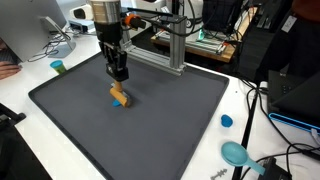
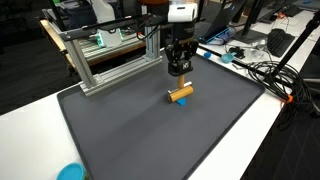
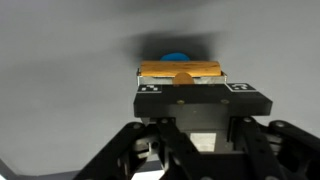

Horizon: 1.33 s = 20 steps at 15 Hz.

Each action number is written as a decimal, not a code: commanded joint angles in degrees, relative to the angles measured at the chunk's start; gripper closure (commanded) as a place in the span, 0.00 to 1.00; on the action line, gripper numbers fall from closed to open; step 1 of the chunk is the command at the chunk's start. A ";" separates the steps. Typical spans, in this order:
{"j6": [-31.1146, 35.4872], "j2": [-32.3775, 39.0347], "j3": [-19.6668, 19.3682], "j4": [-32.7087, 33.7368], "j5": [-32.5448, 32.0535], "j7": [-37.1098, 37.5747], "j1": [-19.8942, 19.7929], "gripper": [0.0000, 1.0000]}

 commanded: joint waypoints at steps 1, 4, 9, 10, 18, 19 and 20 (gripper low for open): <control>-1.23 0.73 -0.69 0.82 -1.24 1.44 0.61 0.78; -3.67 0.84 -1.08 0.85 -2.89 1.55 1.08 0.78; -4.21 1.42 -0.77 1.01 -2.81 1.43 1.03 0.78; -5.74 1.42 -0.90 1.25 -3.14 1.55 1.16 0.78; -12.23 1.71 0.09 2.93 -1.35 0.41 0.31 0.78; -12.71 1.31 0.21 2.94 -0.88 0.02 0.04 0.78; -12.18 -0.36 0.23 2.56 -0.44 -0.36 -0.28 0.78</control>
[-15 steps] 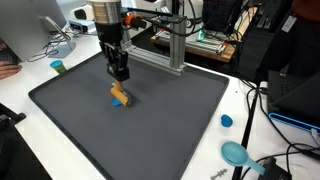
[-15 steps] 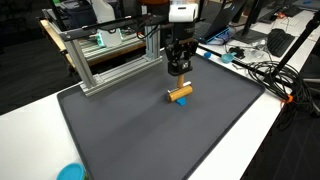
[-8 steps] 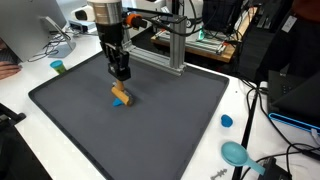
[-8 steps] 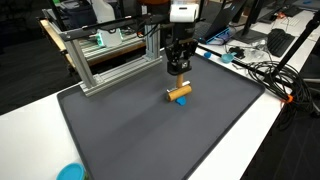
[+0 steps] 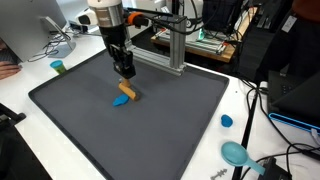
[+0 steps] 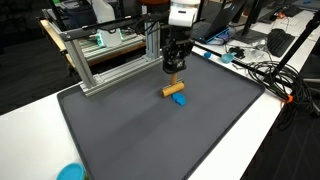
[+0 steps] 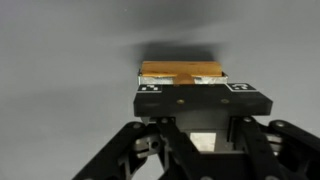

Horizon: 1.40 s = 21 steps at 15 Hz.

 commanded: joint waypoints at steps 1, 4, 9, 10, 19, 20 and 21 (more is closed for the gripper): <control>-0.57 -3.96 0.73 -0.84 2.39 -2.87 -1.73 0.78; -0.62 -10.90 2.03 -2.56 3.99 -13.95 -3.97 0.78; -11.38 -15.59 3.15 4.33 3.55 -28.91 -3.68 0.78; -13.29 -15.57 3.55 5.64 3.43 -31.13 -3.20 0.78; -19.26 -10.82 6.49 8.82 -2.67 -38.00 -0.80 0.53; -19.15 -10.34 6.52 8.81 -2.63 -37.96 -0.83 0.53; -19.15 -10.25 6.51 8.81 -2.63 -37.96 -0.87 0.53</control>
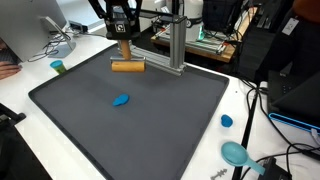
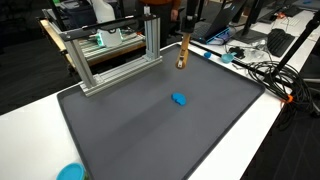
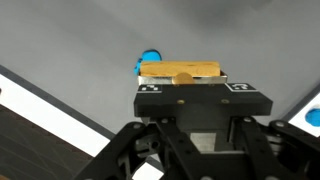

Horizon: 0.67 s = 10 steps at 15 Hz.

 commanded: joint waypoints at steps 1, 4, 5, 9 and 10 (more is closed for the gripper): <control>-0.15 -0.08 0.32 0.13 -0.06 0.06 -0.30 0.53; 5.49 -0.97 0.36 -0.33 4.23 -3.65 -1.74 0.78; 8.64 -1.15 0.57 -0.28 5.76 -7.46 -2.40 0.78; 8.16 -0.56 0.14 1.48 4.15 -23.56 -4.40 0.78; 6.77 0.08 0.02 2.18 4.54 -27.68 -5.03 0.78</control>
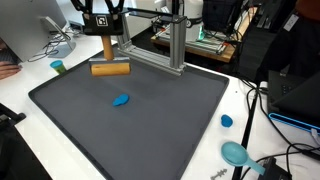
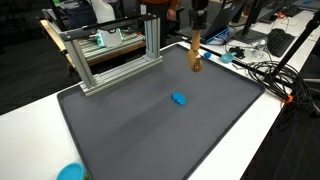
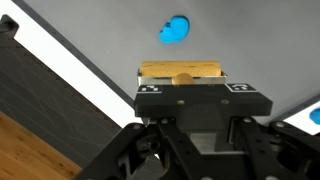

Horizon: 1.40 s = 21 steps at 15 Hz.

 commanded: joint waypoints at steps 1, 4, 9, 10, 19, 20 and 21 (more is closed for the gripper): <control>-2.61 0.79 -0.05 2.22 1.06 -14.40 -2.25 0.78; -4.85 2.61 -0.33 4.04 -0.26 -23.77 -2.79 0.78; -4.66 4.06 -0.68 3.81 -1.27 -28.73 -2.42 0.53; -4.82 4.77 -0.65 4.50 -1.39 -29.64 -2.45 0.53; -0.28 9.45 1.74 1.73 -1.94 -36.72 -3.56 0.78; -0.73 9.89 0.03 2.29 -6.32 -32.42 -1.80 0.78; -0.73 10.48 0.19 2.28 -5.69 -32.85 -1.87 0.53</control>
